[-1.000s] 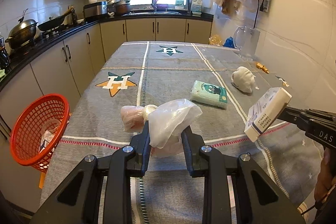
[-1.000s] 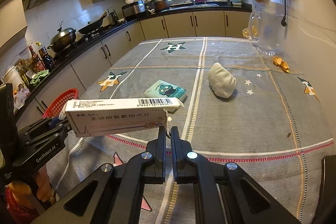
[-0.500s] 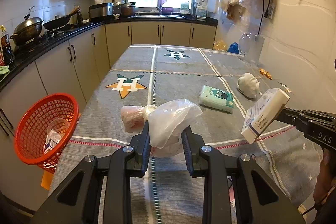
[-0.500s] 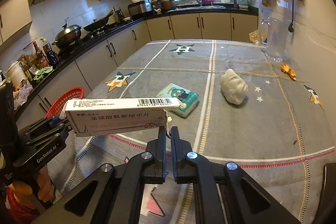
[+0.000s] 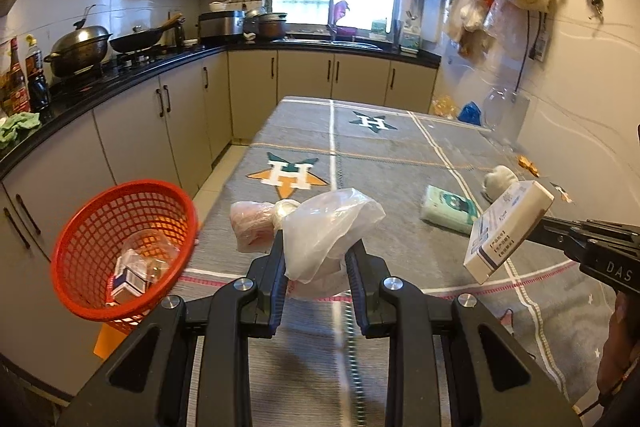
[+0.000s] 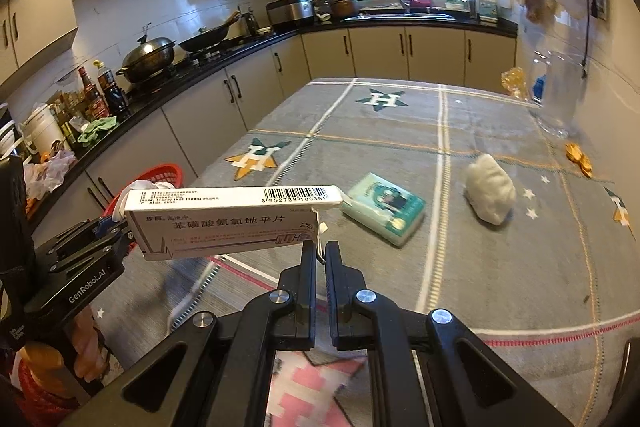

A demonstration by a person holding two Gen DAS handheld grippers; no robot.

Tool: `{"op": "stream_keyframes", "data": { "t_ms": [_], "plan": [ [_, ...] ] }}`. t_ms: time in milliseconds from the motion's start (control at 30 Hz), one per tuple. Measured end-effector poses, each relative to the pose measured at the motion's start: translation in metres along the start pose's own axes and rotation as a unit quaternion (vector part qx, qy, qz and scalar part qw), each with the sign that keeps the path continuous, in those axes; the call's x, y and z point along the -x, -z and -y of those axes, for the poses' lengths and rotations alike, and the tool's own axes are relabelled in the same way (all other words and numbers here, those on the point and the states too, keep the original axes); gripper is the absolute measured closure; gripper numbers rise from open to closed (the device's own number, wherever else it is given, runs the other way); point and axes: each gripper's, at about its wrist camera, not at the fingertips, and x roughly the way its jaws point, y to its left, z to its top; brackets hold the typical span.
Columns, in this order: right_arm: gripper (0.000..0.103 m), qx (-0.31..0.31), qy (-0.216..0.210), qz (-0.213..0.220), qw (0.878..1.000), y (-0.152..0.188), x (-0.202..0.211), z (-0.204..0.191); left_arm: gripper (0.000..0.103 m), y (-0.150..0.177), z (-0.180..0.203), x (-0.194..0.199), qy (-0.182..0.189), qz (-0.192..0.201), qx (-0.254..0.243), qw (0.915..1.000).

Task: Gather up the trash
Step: 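Carry the plastic bag and medicine box over the orange basket with both tools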

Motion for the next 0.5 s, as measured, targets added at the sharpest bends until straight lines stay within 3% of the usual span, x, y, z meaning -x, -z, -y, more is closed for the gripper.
{"op": "stream_keyframes", "data": {
  "t_ms": [500],
  "plan": [
    [0.098,0.042,-0.035,-0.005,0.998,-0.029,-0.026,-0.057,0.077,-0.010,-0.061,0.017,-0.041,0.025,0.046,0.9978]
  ]
}}
